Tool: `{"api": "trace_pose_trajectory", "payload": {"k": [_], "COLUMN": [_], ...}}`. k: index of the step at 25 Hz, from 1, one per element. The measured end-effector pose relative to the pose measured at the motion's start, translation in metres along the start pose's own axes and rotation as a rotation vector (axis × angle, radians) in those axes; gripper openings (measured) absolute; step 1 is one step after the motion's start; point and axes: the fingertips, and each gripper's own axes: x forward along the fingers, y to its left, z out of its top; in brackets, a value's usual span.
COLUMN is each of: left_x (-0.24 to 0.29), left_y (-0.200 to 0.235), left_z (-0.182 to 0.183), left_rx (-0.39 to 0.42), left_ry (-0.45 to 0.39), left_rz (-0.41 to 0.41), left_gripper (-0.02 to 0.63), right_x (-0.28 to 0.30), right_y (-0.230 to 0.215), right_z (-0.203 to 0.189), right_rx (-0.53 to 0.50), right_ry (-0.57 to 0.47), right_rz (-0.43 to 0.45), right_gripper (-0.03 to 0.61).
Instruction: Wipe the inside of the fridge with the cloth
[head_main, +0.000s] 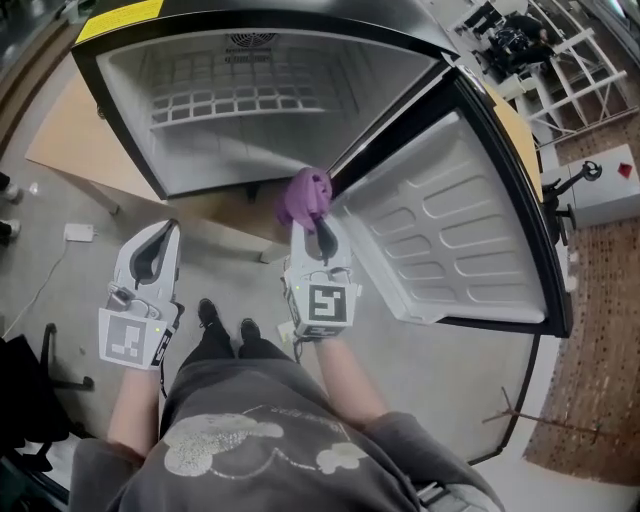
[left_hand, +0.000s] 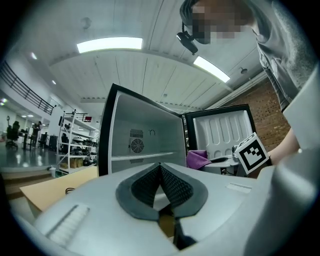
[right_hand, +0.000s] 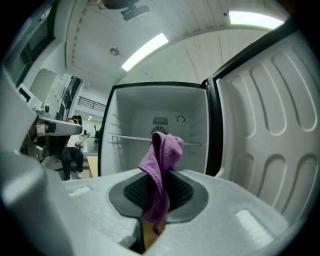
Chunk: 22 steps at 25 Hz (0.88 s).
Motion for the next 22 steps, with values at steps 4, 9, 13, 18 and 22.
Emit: {"api": "trace_pose_trajectory", "payload": {"k": [4,9,13,18,22], "left_x": [-0.01,-0.027,-0.037,-0.044,-0.054], "left_y": [-0.019,-0.031,-0.04,-0.043,-0.044], "left_z": [0.014,0.021,0.017,0.015,0.015], "left_rx": [0.016,0.019,0.012,0.009,-0.006], "left_ry": [-0.017,-0.015,0.004,0.001,-0.015], "left_rz": [0.062,0.122,0.127,0.114,0.082], "left_gripper": [0.015,0.015,0.015,0.015,0.015], "right_x": [-0.024,-0.04,-0.049,-0.052,-0.062], "right_y": [-0.009,-0.016,-0.016,-0.008,0.018], "right_z": [0.006,-0.006,-0.007,-0.001,0.012], "right_rx": [-0.015,0.004,0.0,-0.018,-0.002], "right_ry": [-0.02,-0.028,-0.016,-0.019,-0.088], "right_rz": [0.062,0.114,0.122,0.118,0.147], "right_gripper": [0.041,0.041,0.041,0.041,0.041]}}
